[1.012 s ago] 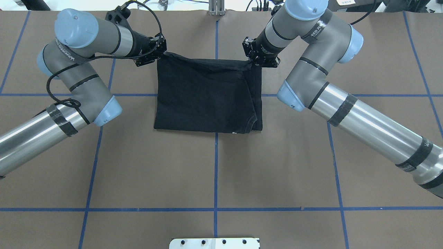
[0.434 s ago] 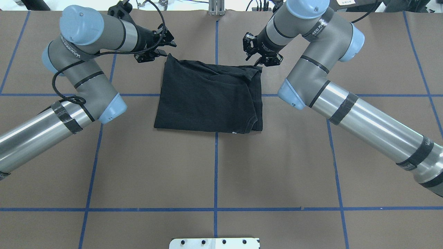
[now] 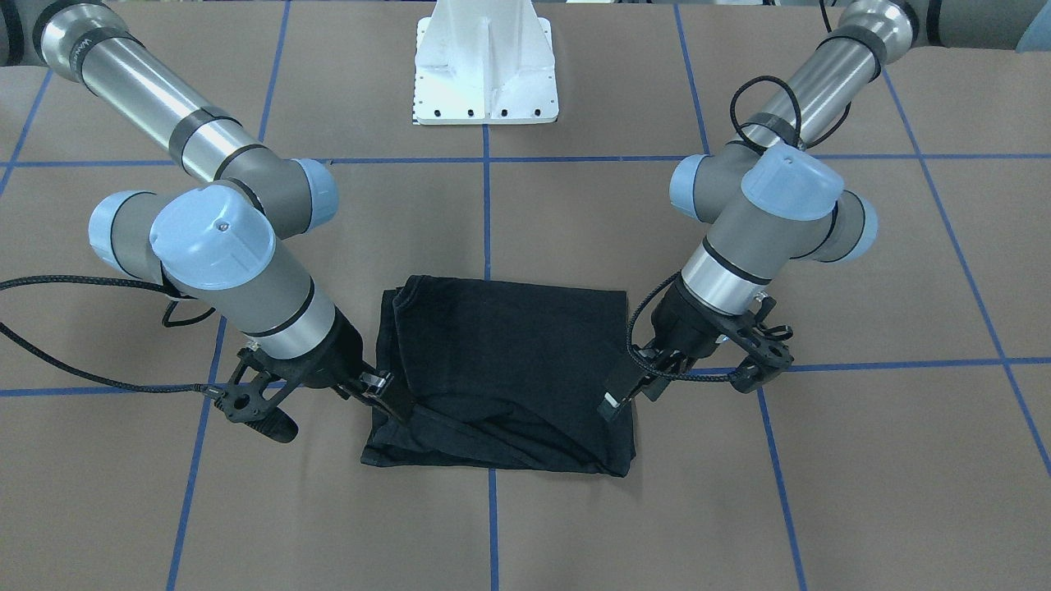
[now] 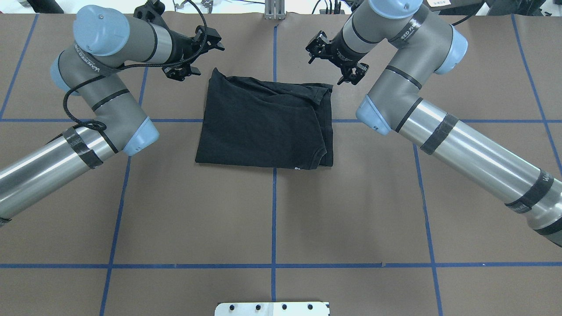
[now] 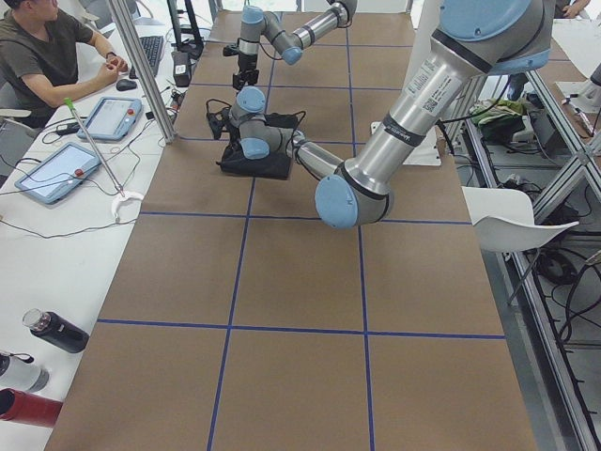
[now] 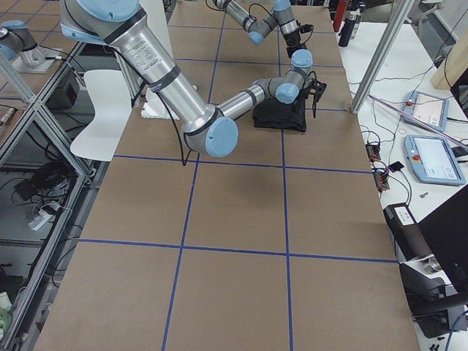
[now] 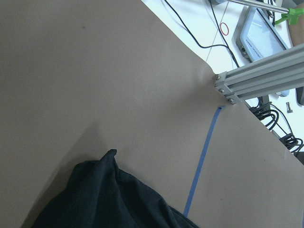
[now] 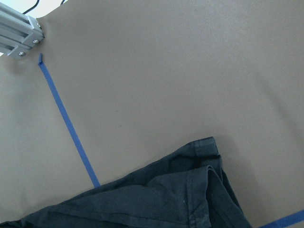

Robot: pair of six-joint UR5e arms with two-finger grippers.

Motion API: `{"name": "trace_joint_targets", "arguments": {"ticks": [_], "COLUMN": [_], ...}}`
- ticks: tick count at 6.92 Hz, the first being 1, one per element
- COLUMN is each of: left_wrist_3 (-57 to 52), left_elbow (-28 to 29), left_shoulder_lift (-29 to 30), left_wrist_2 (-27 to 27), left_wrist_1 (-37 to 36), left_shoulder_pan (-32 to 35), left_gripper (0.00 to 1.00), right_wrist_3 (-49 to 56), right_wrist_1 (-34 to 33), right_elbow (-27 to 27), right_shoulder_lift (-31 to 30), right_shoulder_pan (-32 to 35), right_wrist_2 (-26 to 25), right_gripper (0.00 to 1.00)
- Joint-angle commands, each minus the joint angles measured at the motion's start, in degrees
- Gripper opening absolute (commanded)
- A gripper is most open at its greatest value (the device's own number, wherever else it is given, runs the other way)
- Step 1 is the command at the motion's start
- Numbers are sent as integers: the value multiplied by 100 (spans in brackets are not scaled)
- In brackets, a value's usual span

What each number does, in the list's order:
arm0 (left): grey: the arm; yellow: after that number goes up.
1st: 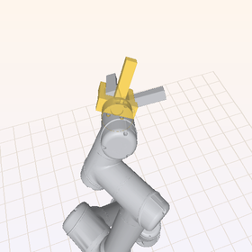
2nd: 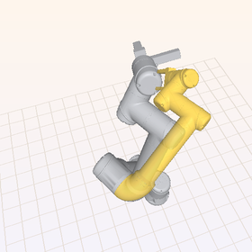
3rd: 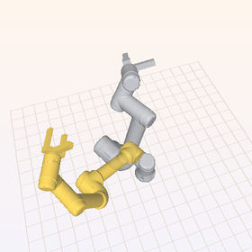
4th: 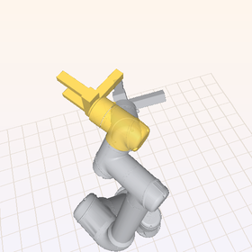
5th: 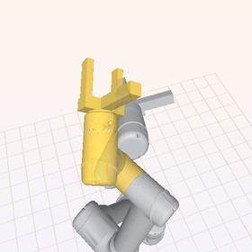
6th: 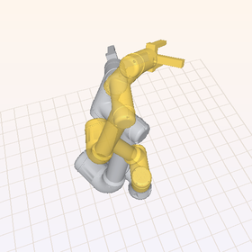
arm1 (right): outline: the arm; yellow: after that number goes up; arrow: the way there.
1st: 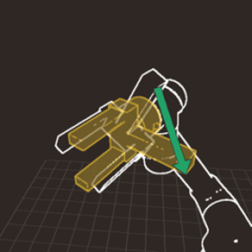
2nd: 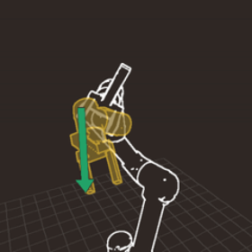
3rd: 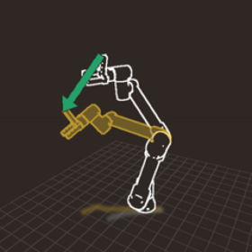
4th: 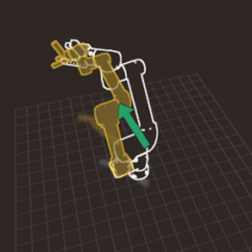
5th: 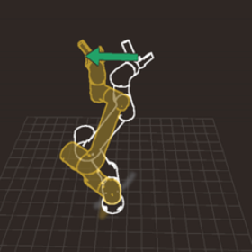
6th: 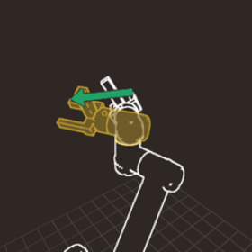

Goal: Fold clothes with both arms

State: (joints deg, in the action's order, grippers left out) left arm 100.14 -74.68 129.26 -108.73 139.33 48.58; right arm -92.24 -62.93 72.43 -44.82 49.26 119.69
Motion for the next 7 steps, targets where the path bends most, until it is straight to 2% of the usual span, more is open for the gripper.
{"name": "trace_joint_targets", "arguments": {"ticks": [1,2,3,5,6,7], "left_wrist_3": [-64,-508,-991,-2246,-2757,-2963], "left_elbow": [-308,-754,-976,-1511,-1906,-2188], "left_shoulder_lift": [-285,-749,-1066,-1445,-1848,-2296], "left_wrist_2": [-16,-16,-16,1,10,1], "left_wrist_1": [-20,-37,-159,-1060,-1205,-1215], "left_shoulder_pan": [72,90,238,633,852,1124], "left_gripper": [100,100,100,100,100,100], "right_wrist_3": [248,494,984,3174,4213,4884], "right_wrist_1": [-17,-78,-166,-1242,-1796,-2089], "right_elbow": [130,340,759,1778,2044,2073], "right_shoulder_lift": [-35,-236,-699,-1796,-2133,-2371], "right_shoulder_pan": [91,266,511,1205,1461,1663], "right_wrist_2": [37,72,150,379,371,362], "right_gripper": [100,100,100,100,100,100]}}
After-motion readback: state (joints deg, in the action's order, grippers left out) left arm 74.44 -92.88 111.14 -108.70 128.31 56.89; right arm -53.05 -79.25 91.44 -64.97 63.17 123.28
